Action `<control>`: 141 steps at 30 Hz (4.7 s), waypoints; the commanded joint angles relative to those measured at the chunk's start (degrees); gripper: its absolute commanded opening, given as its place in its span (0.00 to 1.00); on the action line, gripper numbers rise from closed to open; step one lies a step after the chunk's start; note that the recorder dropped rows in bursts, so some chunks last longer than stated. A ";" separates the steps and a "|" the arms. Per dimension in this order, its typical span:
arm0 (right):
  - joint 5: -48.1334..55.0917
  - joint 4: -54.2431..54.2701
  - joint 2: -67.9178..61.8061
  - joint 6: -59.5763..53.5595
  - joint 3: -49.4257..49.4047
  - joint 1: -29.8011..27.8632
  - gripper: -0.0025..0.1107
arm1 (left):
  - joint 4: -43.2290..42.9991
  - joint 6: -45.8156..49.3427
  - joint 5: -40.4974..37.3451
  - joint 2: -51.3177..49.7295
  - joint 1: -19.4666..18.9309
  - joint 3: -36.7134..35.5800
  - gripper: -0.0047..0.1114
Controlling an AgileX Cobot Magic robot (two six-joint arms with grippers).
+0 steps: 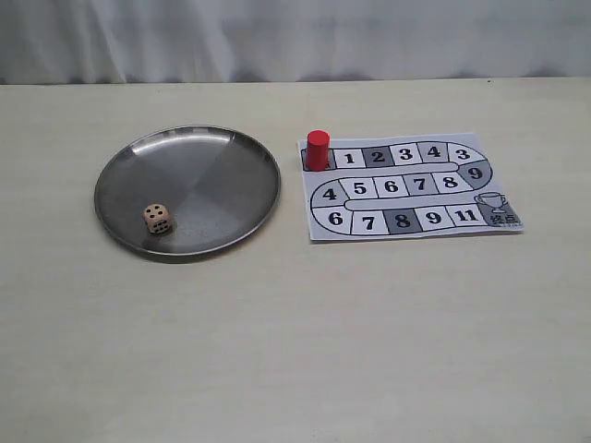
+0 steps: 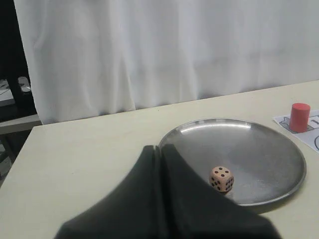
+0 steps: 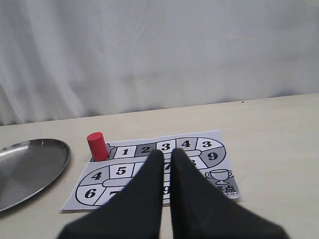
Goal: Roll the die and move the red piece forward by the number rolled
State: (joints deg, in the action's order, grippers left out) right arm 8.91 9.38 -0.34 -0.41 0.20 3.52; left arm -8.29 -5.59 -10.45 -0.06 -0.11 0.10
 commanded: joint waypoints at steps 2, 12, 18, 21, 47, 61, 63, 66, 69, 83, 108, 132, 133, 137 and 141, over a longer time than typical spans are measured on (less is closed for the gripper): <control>-0.03 -0.35 0.34 -0.44 -0.20 -0.33 0.06 | 0.00 -0.05 0.51 0.06 0.14 -0.10 0.04; -0.03 -0.35 0.34 -0.44 -0.20 -0.33 0.06 | 0.00 -0.05 0.51 0.06 0.14 -0.10 0.04; -0.03 -0.35 0.34 -0.44 -0.20 -0.33 0.06 | 0.00 -0.05 0.51 0.06 0.14 -0.10 0.04; -0.03 -0.35 0.34 -0.44 -0.20 -0.33 0.06 | 0.00 -0.05 0.51 0.06 0.14 -0.10 0.04; -28.05 7.86 0.34 1.35 0.71 -0.07 0.06 | 0.00 -0.05 0.51 0.06 0.14 -0.10 0.04; -13.97 0.17 -40.47 3.11 10.47 -0.07 0.06 | 0.00 -0.05 0.51 0.06 0.14 -0.10 0.04; -11.20 0.31 -47.62 3.11 13.03 -0.07 0.06 | 0.00 -0.05 0.51 0.06 0.14 -0.10 0.04; -9.43 0.88 -56.87 3.11 15.96 2.05 0.06 | 0.00 -0.05 0.51 0.06 0.14 -0.10 0.04; -10.68 0.88 -64.68 3.11 18.70 8.27 0.06 | 0.00 -0.05 0.51 0.06 0.14 -0.10 0.04; -10.78 0.88 -97.79 2.99 47.70 36.21 0.39 | 0.00 -0.05 0.51 0.06 0.14 -0.10 0.04; 4.37 -1.37 -138.56 -0.40 103.08 41.94 0.59 | 0.00 -0.05 0.51 0.06 0.14 -0.10 0.04; 28.14 -1.49 -121.38 -3.03 105.84 30.27 0.06 | 0.00 -0.05 0.51 0.06 0.14 -0.10 0.04; 29.80 -1.49 -119.76 -3.03 105.84 28.69 0.06 | 0.00 -0.05 0.51 0.06 0.14 -0.10 0.04; 35.85 -1.49 -115.76 -3.03 105.73 22.20 0.06 | 0.00 -0.05 0.51 0.06 0.14 -0.10 0.04; 41.28 -3.19 -115.71 -3.03 105.61 16.68 0.06 | 0.00 -0.05 0.51 0.06 0.14 -0.10 0.04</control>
State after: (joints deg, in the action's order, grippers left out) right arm 45.70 7.85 -116.13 -3.59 105.99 23.73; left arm -8.29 -5.59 -10.45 -0.06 -0.11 0.10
